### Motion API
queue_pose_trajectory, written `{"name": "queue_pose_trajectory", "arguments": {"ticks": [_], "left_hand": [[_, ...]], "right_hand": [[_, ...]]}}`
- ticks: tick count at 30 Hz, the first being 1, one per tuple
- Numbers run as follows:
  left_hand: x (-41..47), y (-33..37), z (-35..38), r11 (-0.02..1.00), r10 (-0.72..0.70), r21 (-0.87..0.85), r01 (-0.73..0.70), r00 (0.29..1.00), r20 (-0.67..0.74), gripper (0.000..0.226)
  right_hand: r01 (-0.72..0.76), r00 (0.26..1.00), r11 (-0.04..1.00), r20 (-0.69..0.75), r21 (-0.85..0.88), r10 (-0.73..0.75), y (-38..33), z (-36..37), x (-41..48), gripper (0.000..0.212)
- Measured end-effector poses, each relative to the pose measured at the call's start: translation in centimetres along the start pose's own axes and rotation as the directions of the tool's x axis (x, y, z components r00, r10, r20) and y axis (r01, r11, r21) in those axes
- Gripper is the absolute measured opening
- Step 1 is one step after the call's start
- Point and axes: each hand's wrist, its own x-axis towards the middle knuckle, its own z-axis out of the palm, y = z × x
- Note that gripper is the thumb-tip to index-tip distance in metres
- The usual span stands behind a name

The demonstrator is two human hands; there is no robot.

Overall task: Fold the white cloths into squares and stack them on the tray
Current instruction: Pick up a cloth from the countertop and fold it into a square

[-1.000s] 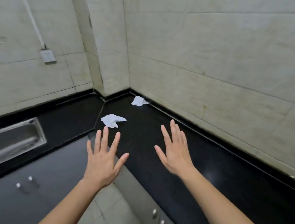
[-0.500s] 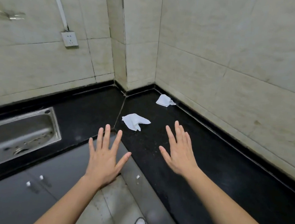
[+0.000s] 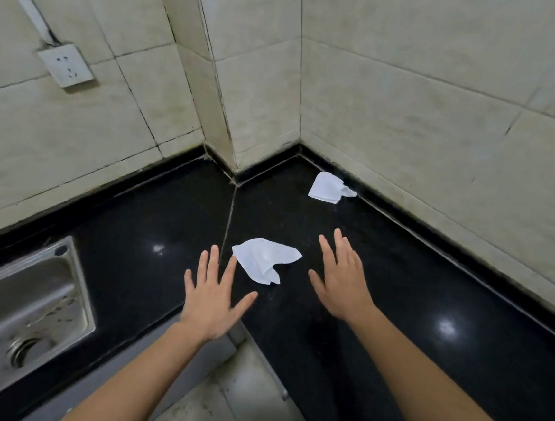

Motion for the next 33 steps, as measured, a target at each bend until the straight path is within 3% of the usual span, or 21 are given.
{"name": "queue_pose_trajectory", "arguments": {"ticks": [8, 12, 16, 18, 20, 22, 27, 30, 33], "left_hand": [[8.2, 0.3, 4.9, 0.995, -0.027, -0.092, 0.049, 0.975, 0.222, 0.093], [11.7, 1.3, 8.2, 0.978, -0.089, -0.165, 0.124, 0.974, 0.208, 0.1], [15.0, 0.7, 10.9, 0.99, -0.044, -0.119, 0.07, 0.976, 0.213, 0.097], [16.1, -0.2, 11.2, 0.997, 0.037, -0.078, -0.023, 0.981, 0.189, 0.077], [17.3, -1.6, 10.9, 0.985, 0.119, -0.139, -0.098, 0.981, 0.155, 0.039], [18.4, -3.3, 10.0, 0.964, 0.166, -0.231, -0.134, 0.979, 0.122, 0.018], [22.3, -8.1, 7.5, 0.911, 0.107, -0.406, -0.074, 0.993, 0.059, 0.016], [25.4, -9.8, 5.5, 0.902, 0.067, -0.43, -0.05, 0.997, 0.026, 0.014], [27.3, -9.9, 3.6, 0.879, 0.108, -0.462, -0.115, 0.993, -0.042, 0.007]], "right_hand": [[0.01, 0.976, 1.0, 0.216, -0.021, -0.006, 0.8, 4.5, 4.6, 0.068], [-0.036, 0.951, 0.999, 0.306, -0.027, 0.042, 0.5, 6.7, 6.3, 0.069], [-0.111, 0.926, 0.994, 0.362, -0.001, 0.104, -0.9, 8.7, 8.6, 0.068], [-0.141, 0.916, 0.99, 0.379, -0.009, 0.133, -2.1, 9.9, 9.8, 0.067], [-0.16, 0.904, 0.987, 0.398, -0.027, 0.157, -3.5, 11.3, 11.2, 0.062], [-0.175, 0.907, 0.984, 0.384, -0.027, 0.172, -4.9, 12.3, 12.6, 0.049], [-0.224, 0.965, 0.975, 0.139, 0.002, 0.222, -6.3, 12.7, 15.6, 0.017], [-0.213, 0.974, 0.977, 0.075, -0.007, 0.213, -6.4, 10.5, 17.6, 0.016], [-0.209, 0.975, 0.978, 0.073, 0.0, 0.208, -6.2, 7.5, 18.6, 0.023]]}}
